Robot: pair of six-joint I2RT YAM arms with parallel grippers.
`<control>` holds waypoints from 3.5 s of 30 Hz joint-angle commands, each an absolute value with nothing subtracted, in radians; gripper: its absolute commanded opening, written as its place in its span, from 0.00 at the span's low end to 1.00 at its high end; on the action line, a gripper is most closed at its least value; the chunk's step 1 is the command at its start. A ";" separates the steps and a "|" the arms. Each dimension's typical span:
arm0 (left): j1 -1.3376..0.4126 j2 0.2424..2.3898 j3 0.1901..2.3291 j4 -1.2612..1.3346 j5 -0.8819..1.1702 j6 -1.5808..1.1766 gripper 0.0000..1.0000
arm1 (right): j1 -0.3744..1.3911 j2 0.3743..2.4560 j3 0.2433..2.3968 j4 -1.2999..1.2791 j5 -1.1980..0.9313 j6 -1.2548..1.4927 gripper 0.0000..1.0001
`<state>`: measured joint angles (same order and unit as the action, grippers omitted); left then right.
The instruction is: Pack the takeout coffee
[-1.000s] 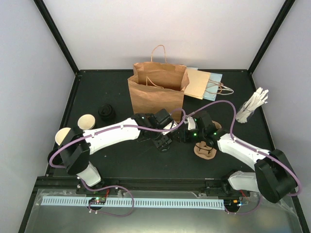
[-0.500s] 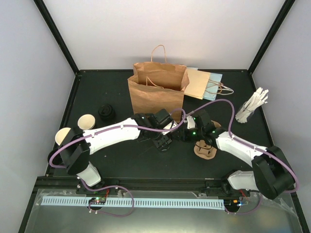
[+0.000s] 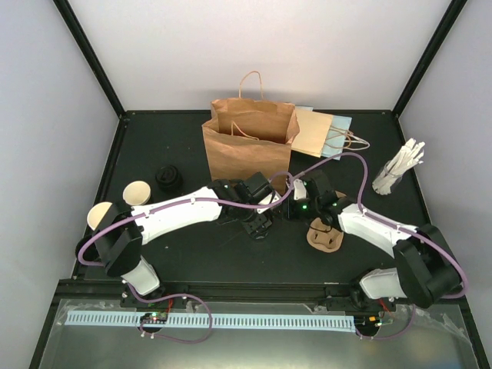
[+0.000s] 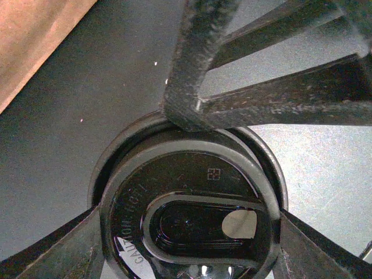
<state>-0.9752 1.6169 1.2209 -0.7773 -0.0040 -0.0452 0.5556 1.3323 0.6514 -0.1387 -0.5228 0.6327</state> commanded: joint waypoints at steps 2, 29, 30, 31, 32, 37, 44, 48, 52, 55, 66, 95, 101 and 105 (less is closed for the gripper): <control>-0.988 1.687 1.187 -0.833 0.075 -0.042 0.65 | 0.550 1.377 0.678 -0.116 -0.529 0.604 0.44; -0.988 1.740 1.200 -0.866 0.145 -0.060 0.63 | 0.548 1.567 0.478 -0.143 -0.591 0.601 0.44; -0.988 1.743 1.198 -0.867 0.146 -0.061 0.63 | 0.548 1.566 0.468 -0.138 -0.589 0.604 0.44; -0.988 1.746 1.196 -0.866 0.148 -0.062 0.63 | 0.548 1.564 0.459 -0.131 -0.587 0.607 0.44; -0.988 1.749 1.195 -0.867 0.149 -0.065 0.62 | 0.548 1.565 0.448 -0.122 -0.587 0.611 0.43; -0.988 1.764 1.202 -0.879 0.123 -0.082 0.62 | 0.548 1.565 0.398 -0.039 -0.611 0.641 0.42; -0.988 1.749 1.206 -0.889 0.070 -0.100 0.62 | 0.548 1.403 0.383 0.026 -0.637 0.689 0.45; -0.988 1.747 1.204 -0.890 0.065 -0.104 0.62 | 0.548 1.268 0.467 -0.130 -0.571 0.644 0.46; -0.988 1.739 1.200 -0.884 0.066 -0.108 0.61 | 0.548 1.171 0.529 -0.275 -0.516 0.598 0.48; -0.988 1.730 1.204 -0.881 0.067 -0.109 0.61 | 0.548 1.142 0.538 -0.308 -0.523 0.592 0.48; -0.998 1.736 1.212 -0.883 0.050 -0.113 0.61 | 0.548 1.061 0.482 -0.233 -0.638 0.648 0.48; -1.005 1.733 1.229 -0.897 0.030 -0.109 0.60 | 0.548 1.174 0.472 -0.147 -0.582 0.716 0.46; -1.007 1.741 1.230 -0.895 0.029 -0.110 0.60 | 0.548 1.218 0.413 -0.148 -0.547 0.724 0.45; -1.009 1.749 1.235 -0.904 0.017 -0.109 0.60 | 0.548 1.232 0.334 -0.111 -0.537 0.769 0.43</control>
